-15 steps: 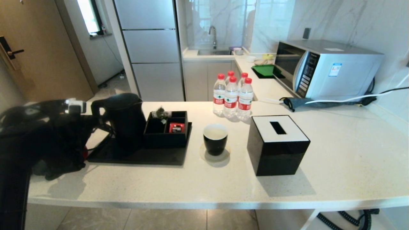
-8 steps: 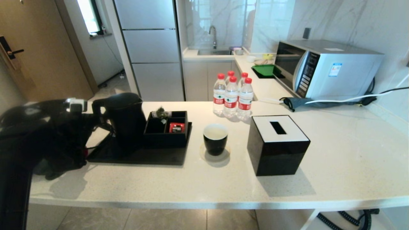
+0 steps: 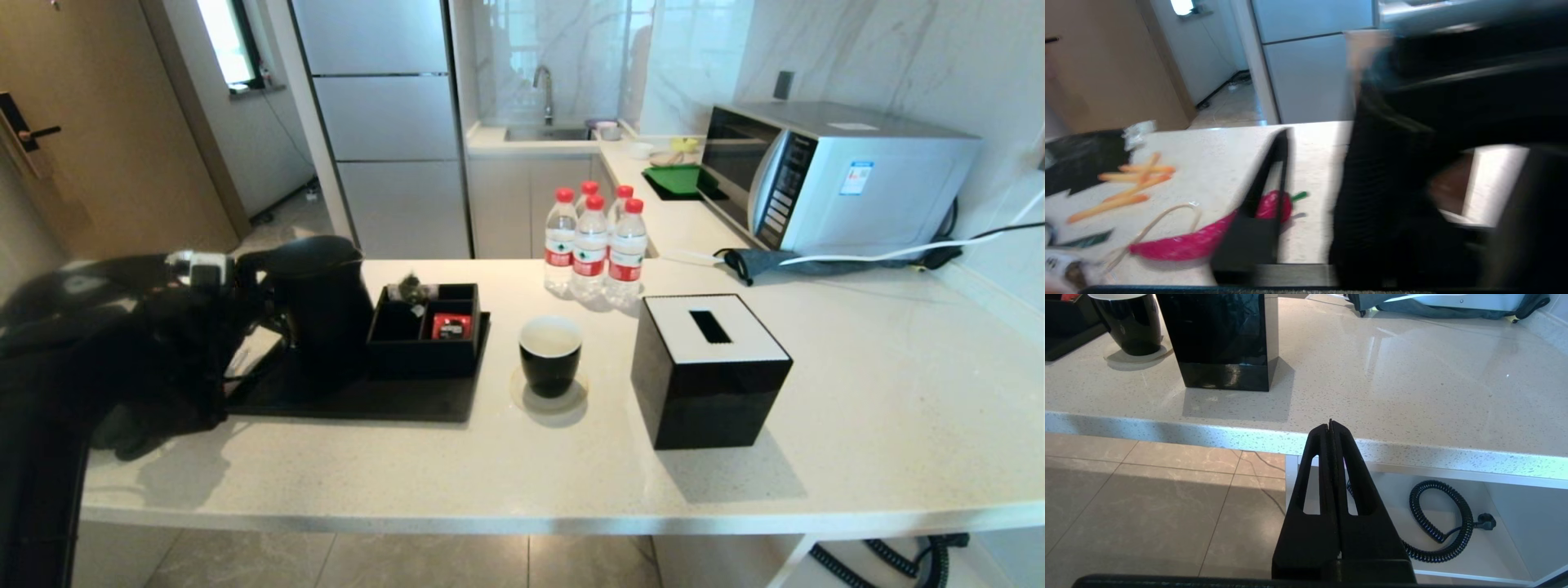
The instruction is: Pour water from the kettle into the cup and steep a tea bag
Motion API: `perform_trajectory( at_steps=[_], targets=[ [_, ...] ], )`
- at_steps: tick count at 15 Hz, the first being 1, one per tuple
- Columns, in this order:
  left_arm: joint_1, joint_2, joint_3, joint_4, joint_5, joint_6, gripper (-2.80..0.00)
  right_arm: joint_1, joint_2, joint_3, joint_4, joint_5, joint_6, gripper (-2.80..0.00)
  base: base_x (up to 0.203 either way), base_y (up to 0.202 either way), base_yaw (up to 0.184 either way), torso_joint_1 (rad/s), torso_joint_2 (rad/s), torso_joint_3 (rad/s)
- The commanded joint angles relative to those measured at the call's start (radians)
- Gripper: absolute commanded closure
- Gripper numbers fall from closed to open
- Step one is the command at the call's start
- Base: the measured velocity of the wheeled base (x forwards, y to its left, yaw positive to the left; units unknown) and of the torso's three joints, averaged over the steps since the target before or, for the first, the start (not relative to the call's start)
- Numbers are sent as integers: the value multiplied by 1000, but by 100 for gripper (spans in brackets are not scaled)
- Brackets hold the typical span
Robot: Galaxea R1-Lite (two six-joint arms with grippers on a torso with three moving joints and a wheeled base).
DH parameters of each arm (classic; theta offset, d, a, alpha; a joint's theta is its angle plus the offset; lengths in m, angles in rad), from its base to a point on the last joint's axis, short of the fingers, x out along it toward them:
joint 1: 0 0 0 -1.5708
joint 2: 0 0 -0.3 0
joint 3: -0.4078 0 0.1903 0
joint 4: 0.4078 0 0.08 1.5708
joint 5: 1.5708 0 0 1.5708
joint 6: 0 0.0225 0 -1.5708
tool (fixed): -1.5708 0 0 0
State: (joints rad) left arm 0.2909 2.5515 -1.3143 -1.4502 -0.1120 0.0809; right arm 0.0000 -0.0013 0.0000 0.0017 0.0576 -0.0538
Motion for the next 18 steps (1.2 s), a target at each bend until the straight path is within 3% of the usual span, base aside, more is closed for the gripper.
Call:
perform_trajectory(
  at_steps=[1,12,18],
  targets=[
    [2,0,0,-10,3,0,0,0,1,0,0,1,-1,0,0,0,0,0,0,0],
    [-4,-41,11,-13,5,-23,0,0,1,0,0,1,-1,0,0,0,0,0,0,0],
    [-1,-129,106,-33,4,-38,0,0,1,0,1,1,-1,0,0,0,0,0,0,0]
  ],
)
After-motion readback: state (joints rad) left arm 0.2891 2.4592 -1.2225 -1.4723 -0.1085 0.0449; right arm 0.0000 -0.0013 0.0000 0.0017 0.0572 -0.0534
